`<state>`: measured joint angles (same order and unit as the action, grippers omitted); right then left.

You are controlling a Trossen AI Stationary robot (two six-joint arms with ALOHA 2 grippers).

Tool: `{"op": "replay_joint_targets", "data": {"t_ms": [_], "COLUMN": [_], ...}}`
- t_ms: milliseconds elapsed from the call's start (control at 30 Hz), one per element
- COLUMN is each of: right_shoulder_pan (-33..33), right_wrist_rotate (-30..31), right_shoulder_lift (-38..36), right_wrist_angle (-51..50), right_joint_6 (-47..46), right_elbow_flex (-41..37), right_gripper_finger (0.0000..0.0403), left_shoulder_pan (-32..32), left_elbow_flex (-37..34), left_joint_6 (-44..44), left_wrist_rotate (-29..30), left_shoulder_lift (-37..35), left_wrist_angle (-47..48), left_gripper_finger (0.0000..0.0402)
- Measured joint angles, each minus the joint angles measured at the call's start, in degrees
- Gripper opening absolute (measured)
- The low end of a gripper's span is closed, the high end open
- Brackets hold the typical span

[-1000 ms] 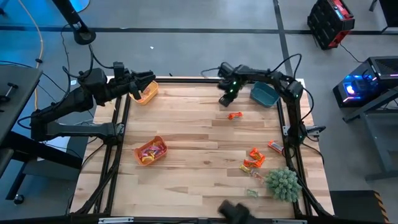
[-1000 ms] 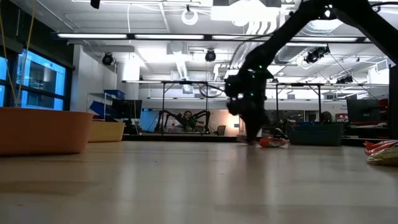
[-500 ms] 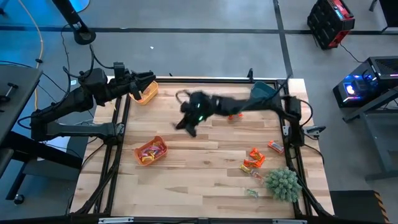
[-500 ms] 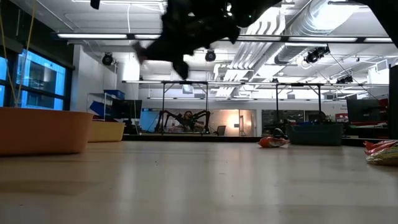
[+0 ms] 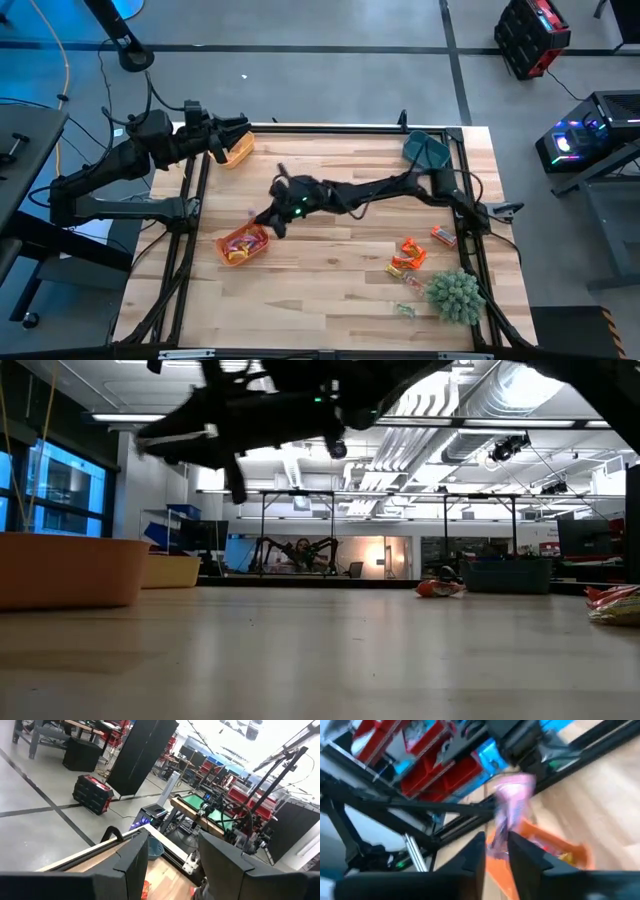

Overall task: Sort candy
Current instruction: Adjust the orange bin

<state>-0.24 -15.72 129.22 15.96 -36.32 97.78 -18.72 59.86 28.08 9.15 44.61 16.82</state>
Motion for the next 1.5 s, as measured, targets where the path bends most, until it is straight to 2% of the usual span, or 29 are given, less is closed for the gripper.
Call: {"op": "replay_joint_targets", "data": {"t_ms": [167, 300, 467, 667, 867, 1033, 1167, 1233, 1333, 1433, 1500], "right_shoulder_pan": [1.5, 1.7, 0.0, -2.5, -4.7, -6.6, -7.9, -8.0, -6.6, -5.0, -4.1], "right_wrist_rotate": [-1.7, -2.9, -3.8, -0.8, -0.8, -0.9, -0.9, -0.5, 3.2, 7.2, 9.9], "right_shoulder_lift": [8.0, 9.6, 7.1, 1.8, -5.5, -15.9, -27.7, -33.4, -42.2, -49.1, -52.4], "right_wrist_angle": [-15.9, -30.3, -47.3, -63.1, -64.1, -54.5, -47.8, -45.0, -38.0, -31.0, -26.5], "right_joint_6": [5.6, 15.7, 29.9, 41.3, 44.4, 43.7, 36.9, 31.8, 22.2, 13.2, 8.0], "right_elbow_flex": [13.6, 21.6, 25.2, 21.7, 9.0, -10.8, -26.9, -34.0, -42.8, -49.7, -53.2], "right_gripper_finger": [0.0165, 0.0211, 0.0223, 0.0224, 0.0224, 0.0224, 0.0224, 0.0224, 0.0219, 0.0203, 0.0189], "left_shoulder_pan": [0.0, 0.4, 3.8, 11.2, 19.8, 26.8, 30.7, 31.7, 31.2, 30.2, 30.0], "left_elbow_flex": [0.0, 0.0, 0.0, 0.0, 0.0, 0.0, 0.0, 0.0, 0.0, -0.4, -2.1], "left_joint_6": [3.8, 7.5, 8.8, 8.4, 10.3, 16.5, 19.5, 21.2, 23.5, 24.0, 22.7], "left_wrist_rotate": [0.0, 0.0, -0.1, 1.1, 9.1, 16.0, 17.3, 16.1, 9.0, 2.5, 0.5], "left_shoulder_lift": [0.1, 0.2, 0.4, 1.7, 5.6, 12.0, 18.5, 21.5, 26.1, 30.7, 32.1], "left_wrist_angle": [0.0, 0.0, 0.0, 1.2, 6.0, 13.3, 20.1, 25.7, 39.3, 51.7, 52.1], "left_gripper_finger": [0.0166, 0.0166, 0.0166, 0.0166, 0.0166, 0.0166, 0.0166, 0.0165, 0.0144, 0.0082, 0.0028]}}
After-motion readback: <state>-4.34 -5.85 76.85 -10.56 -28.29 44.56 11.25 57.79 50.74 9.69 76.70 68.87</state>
